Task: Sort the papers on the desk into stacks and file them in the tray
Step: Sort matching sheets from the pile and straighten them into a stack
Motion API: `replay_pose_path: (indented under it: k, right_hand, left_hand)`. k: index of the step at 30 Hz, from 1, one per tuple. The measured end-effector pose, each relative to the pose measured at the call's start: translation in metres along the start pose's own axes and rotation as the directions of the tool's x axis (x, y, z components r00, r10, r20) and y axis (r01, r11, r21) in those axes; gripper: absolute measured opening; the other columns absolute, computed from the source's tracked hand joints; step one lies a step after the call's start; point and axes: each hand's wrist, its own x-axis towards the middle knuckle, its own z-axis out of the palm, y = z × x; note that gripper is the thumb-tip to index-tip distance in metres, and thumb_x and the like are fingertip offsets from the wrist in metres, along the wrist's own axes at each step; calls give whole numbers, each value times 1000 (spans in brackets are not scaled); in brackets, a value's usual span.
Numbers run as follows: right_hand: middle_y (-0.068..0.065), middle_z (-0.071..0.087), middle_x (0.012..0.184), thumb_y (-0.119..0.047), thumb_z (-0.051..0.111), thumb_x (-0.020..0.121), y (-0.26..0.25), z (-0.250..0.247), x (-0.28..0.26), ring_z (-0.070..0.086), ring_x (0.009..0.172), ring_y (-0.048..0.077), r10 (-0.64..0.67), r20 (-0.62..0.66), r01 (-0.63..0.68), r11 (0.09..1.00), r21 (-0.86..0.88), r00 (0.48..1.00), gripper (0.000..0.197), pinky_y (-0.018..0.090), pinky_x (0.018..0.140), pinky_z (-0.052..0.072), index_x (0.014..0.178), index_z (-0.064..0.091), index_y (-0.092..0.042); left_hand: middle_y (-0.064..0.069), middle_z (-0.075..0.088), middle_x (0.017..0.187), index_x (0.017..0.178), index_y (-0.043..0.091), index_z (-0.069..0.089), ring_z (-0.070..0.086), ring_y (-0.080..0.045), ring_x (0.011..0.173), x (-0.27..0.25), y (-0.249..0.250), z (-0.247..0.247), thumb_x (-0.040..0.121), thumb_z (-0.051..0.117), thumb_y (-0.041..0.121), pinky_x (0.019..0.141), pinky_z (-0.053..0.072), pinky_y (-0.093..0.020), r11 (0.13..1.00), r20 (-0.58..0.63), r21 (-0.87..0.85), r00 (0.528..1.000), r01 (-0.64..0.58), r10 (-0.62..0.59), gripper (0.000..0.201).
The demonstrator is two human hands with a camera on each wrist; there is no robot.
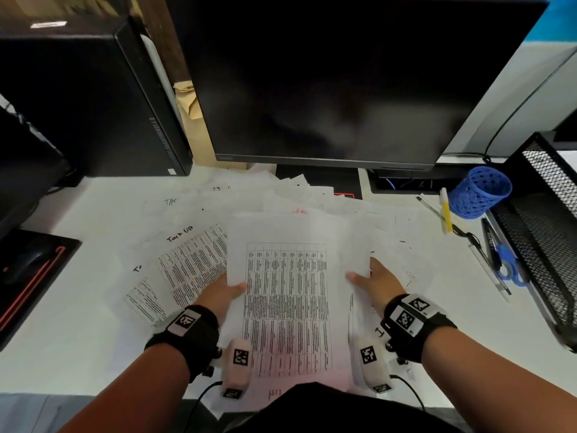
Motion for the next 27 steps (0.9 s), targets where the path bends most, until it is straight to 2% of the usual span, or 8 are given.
replay_pose_path:
  k: [3,7,10,13,16,20,23,27]
  right_hand:
    - [6,57,131,-14,48,96,-1,3,-2,53,117,24,-45,13,46,996,-76,999,37,28,97,37,133,47,-12]
    - [5,59,127,-11,43,97,-15,1,-8,53,118,24,-98,-58,97,995,-5,994,36,31,101,38,132,49,-14]
    - [-2,66,109,-16,43,98,-29,-7,-15,61,99,15,-164,-90,173,980,97,982,27,26,83,46,121,56,-22]
    - [-7,69,94,-18,45,98,-42,-22,-22,64,85,4,-246,-108,262,948,181,963,20,17,71,46,107,62,-20]
    - [-2,68,78,-12,46,97,-55,-39,-22,62,71,10,-283,-103,299,926,229,954,21,19,69,50,93,66,-15]
    - [1,70,77,-11,44,98,-63,-50,-15,61,69,16,-290,-75,299,913,277,954,25,29,69,55,95,68,-17]
    - [9,70,94,-26,46,97,-61,-43,-16,64,83,26,-253,-28,253,937,240,967,23,42,80,55,102,67,-18]
    - [4,70,104,-39,46,95,-41,-29,-13,66,95,26,-119,-23,121,973,195,993,29,43,87,53,113,64,-25]
  left_hand:
    - [-6,51,135,137,12,43,48,-24,119,-1,-1,6,92,56,13,106,31,-39,1000,22,-16,1000,-20,20,47]
    - [-1,54,128,136,16,44,47,-25,124,-2,-1,12,89,61,13,110,31,-43,996,23,-18,996,-86,86,51]
    - [3,58,115,131,17,49,51,-22,117,-4,2,16,86,64,15,102,35,-35,988,26,-32,988,-150,151,47]
    - [0,62,111,123,14,57,55,-21,109,-6,9,16,83,68,26,98,40,-35,986,-17,-43,987,-163,162,43]
    - [-1,63,109,119,12,60,57,-23,107,-4,15,11,83,67,30,94,40,-34,981,-66,-53,981,-188,184,41]
    - [-4,65,109,114,12,60,58,-27,109,1,17,5,81,68,33,96,42,-40,979,-59,-68,980,-191,187,40]
    - [-8,63,114,120,10,58,57,-29,110,1,15,6,80,69,34,100,42,-47,974,-69,-112,979,-198,191,48]
    - [-6,58,120,121,21,51,49,-29,120,1,10,4,64,77,44,107,32,-54,946,-80,-245,977,-213,199,67]
